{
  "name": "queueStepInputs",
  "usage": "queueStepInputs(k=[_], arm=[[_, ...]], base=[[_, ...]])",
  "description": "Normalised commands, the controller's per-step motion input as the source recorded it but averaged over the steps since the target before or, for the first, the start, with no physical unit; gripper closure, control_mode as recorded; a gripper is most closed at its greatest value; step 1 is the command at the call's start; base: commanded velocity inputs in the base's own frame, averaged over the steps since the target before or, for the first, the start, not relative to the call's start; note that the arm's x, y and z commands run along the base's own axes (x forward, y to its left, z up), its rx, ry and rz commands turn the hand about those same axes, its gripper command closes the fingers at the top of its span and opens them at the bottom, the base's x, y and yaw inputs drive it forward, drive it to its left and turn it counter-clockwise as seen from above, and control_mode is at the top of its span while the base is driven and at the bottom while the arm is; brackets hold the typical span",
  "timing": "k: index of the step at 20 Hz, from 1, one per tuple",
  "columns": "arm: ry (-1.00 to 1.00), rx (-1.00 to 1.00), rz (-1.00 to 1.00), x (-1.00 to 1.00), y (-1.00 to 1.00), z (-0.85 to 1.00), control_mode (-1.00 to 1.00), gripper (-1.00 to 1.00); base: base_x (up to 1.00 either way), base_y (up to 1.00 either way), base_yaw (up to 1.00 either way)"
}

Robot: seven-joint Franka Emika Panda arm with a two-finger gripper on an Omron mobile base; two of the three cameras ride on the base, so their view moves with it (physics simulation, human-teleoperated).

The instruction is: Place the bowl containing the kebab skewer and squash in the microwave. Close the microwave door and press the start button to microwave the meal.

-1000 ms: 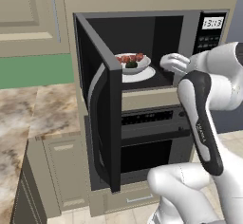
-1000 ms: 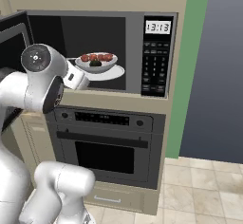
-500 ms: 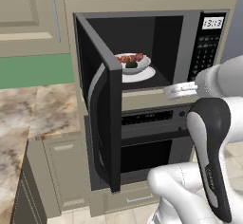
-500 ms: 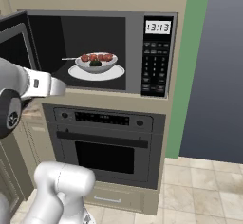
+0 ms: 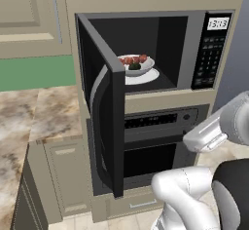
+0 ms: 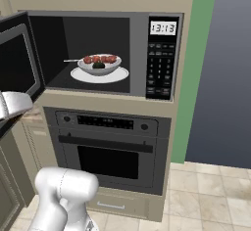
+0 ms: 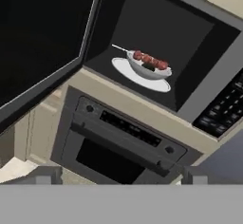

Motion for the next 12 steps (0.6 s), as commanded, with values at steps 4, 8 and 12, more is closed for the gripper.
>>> queueStepInputs(k=[4, 8, 12], arm=[[-0.03, -0.38, 0.08, -0.58, 0.61, 0.37, -1.00, -1.00], [-0.03, -0.38, 0.01, -0.22, 0.85, 0.30, -1.00, -1.00], [-0.06, -0.40, 0.00, -0.15, 0.94, 0.10, -1.00, -1.00]], base=[[0.00, 0.00, 0.00], [0.00, 0.00, 0.00], [0.00, 0.00, 0.00]])
